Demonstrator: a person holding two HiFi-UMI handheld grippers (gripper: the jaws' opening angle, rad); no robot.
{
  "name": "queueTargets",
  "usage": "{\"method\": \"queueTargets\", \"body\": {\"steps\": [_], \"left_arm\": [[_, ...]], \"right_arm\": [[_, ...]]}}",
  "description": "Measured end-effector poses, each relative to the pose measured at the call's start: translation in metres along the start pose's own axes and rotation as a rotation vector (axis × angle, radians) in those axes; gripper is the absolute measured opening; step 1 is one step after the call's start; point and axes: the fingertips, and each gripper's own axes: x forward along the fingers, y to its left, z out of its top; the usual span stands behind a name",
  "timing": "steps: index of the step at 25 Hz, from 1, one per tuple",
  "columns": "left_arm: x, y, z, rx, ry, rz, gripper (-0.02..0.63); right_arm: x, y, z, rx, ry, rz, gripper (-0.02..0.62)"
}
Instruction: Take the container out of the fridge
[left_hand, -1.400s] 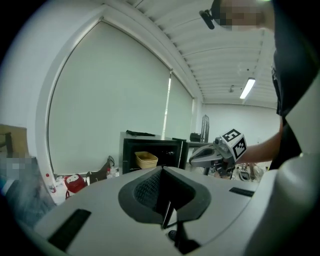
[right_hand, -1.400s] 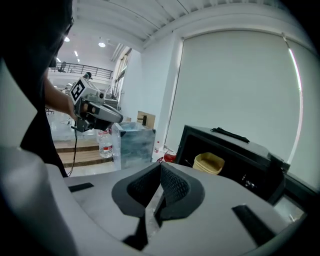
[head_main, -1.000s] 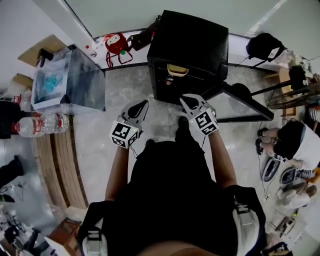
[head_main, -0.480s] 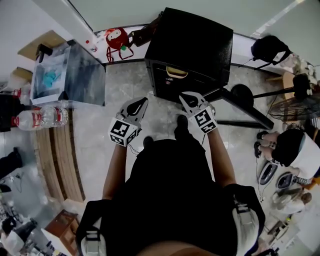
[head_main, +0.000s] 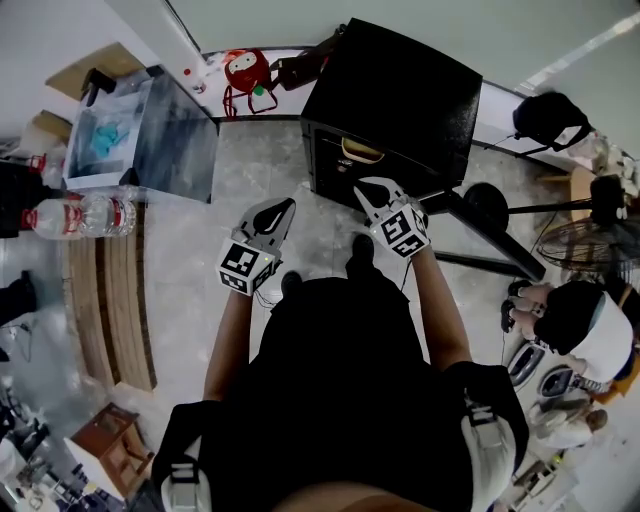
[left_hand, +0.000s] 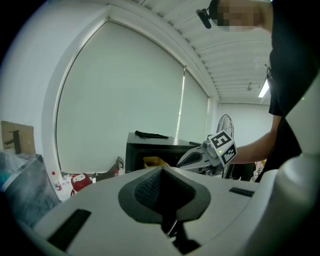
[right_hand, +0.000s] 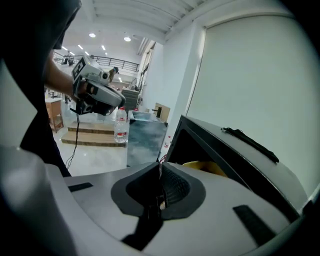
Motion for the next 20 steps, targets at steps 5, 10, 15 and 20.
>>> {"method": "queueTargets", "body": {"steps": [5,10,15,20], "left_arm": [[-0.004,0.004,-0.002,-0.014,-0.003,0.031,0.018],[-0.010,0.008,-0.007,-0.031,0.000,0.059,0.018],[-0.016,0.013,-0.010,-0.038,0.005,0.077,0.018],[-0.024,0.016,-0.016,-0.050,0.019,0.092,0.018]], "right_arm": [[0.015,-0.010,0.002,-0.059,0.037,0.004,0.025],[0.028,-0.018,-0.003,-0.081,0.068,-0.007,0.031],[0.038,-0.034,-0.013,-0.061,0.091,-0.038,0.031],[0.048,-0.039,-0.022,-0.078,0.121,-0.049,0.043]]}}
